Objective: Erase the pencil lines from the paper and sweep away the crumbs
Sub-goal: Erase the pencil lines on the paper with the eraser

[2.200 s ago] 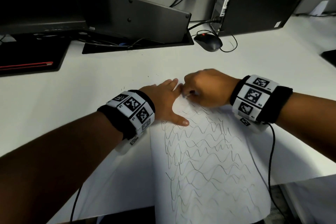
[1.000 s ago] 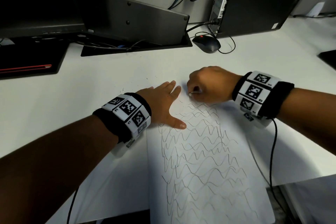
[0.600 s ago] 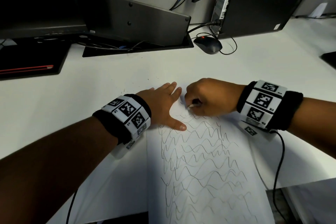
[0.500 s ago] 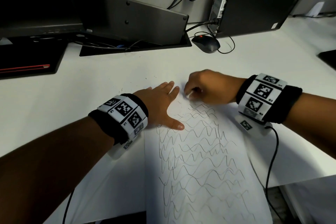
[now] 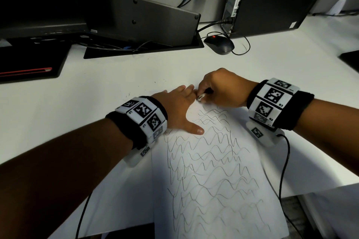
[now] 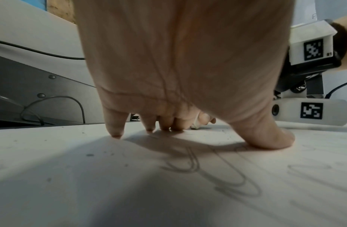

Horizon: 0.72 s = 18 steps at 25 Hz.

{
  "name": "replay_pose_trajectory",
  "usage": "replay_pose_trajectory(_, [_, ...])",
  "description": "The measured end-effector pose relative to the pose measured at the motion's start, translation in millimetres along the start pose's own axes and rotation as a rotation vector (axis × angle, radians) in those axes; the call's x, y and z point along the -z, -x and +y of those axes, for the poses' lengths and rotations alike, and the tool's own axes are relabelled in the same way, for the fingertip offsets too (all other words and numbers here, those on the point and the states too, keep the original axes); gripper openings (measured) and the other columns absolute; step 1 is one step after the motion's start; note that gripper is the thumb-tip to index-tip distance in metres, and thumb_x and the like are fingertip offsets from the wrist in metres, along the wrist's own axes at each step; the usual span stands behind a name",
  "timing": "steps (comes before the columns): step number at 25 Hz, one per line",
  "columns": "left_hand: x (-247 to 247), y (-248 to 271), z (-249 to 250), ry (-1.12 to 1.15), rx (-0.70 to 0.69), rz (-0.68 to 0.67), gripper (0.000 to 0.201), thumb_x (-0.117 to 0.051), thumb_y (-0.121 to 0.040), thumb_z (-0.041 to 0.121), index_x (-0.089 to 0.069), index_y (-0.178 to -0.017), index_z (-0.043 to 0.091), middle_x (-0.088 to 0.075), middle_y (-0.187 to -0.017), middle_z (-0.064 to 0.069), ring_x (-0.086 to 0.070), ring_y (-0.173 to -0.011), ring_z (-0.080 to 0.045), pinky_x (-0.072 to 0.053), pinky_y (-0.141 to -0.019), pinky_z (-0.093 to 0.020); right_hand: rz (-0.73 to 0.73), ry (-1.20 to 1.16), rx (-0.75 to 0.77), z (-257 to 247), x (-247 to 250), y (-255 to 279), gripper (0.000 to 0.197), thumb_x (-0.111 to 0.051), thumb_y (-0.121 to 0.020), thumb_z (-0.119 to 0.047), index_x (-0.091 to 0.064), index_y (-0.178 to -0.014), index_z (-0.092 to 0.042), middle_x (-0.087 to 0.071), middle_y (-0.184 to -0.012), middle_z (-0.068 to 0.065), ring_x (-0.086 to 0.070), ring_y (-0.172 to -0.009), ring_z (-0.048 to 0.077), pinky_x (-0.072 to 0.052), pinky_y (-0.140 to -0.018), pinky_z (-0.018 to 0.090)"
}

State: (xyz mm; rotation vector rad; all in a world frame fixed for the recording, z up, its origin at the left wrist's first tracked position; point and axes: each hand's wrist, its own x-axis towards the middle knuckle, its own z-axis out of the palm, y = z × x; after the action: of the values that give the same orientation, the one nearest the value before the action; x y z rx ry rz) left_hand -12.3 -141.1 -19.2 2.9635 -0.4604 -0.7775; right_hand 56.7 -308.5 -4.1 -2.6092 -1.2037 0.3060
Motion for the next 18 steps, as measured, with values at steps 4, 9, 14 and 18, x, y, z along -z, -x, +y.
replay_pose_trajectory(4, [0.4, 0.2, -3.4, 0.047, -0.008, -0.016, 0.111, -0.055, -0.074, 0.081, -0.004, -0.159, 0.033, 0.015, -0.165, 0.005, 0.010, -0.152, -0.016, -0.009, -0.122, -0.053, -0.151, -0.041, 0.108, -14.5, -5.9, 11.3, 0.013, -0.071, -0.083, -0.020, -0.075, -0.096, -0.024, -0.071, -0.092, -0.010, -0.060, -0.081, 0.005, -0.048, -0.076, 0.022])
replay_pose_trajectory(9, [-0.8, 0.4, -3.5, 0.016, 0.001, -0.015, 0.118, -0.053, -0.075, 0.082, 0.008, -0.158, 0.027, 0.015, -0.165, 0.004, 0.010, -0.152, -0.016, -0.008, -0.122, -0.051, -0.032, 0.085, 0.051, -5.0, 1.7, 7.3, 0.017, -0.067, -0.084, -0.027, -0.074, -0.099, -0.030, -0.069, -0.100, -0.010, -0.063, -0.093, 0.016, -0.050, -0.079, 0.033])
replay_pose_trajectory(14, [-0.5, -0.1, -3.5, 0.021, -0.007, -0.016, 0.117, -0.054, -0.074, 0.081, 0.005, -0.159, 0.027, 0.016, -0.165, 0.004, 0.010, -0.152, -0.015, -0.008, -0.122, -0.051, -0.091, 0.126, 0.101, -8.3, 2.2, 13.0, 0.018, -0.064, -0.086, -0.030, -0.071, -0.103, -0.034, -0.067, -0.104, -0.014, -0.062, -0.099, 0.013, -0.049, -0.080, 0.031])
replay_pose_trajectory(18, [-1.1, -0.2, -4.3, 0.037, -0.008, -0.013, 0.117, -0.055, -0.074, 0.081, 0.004, -0.159, 0.027, 0.015, -0.165, 0.006, 0.010, -0.152, -0.014, -0.007, -0.123, -0.050, -0.098, 0.141, 0.138, -9.9, -0.8, 13.4, 0.018, -0.064, -0.085, -0.025, -0.072, -0.100, -0.030, -0.067, -0.105, -0.012, -0.062, -0.097, 0.014, -0.049, -0.079, 0.029])
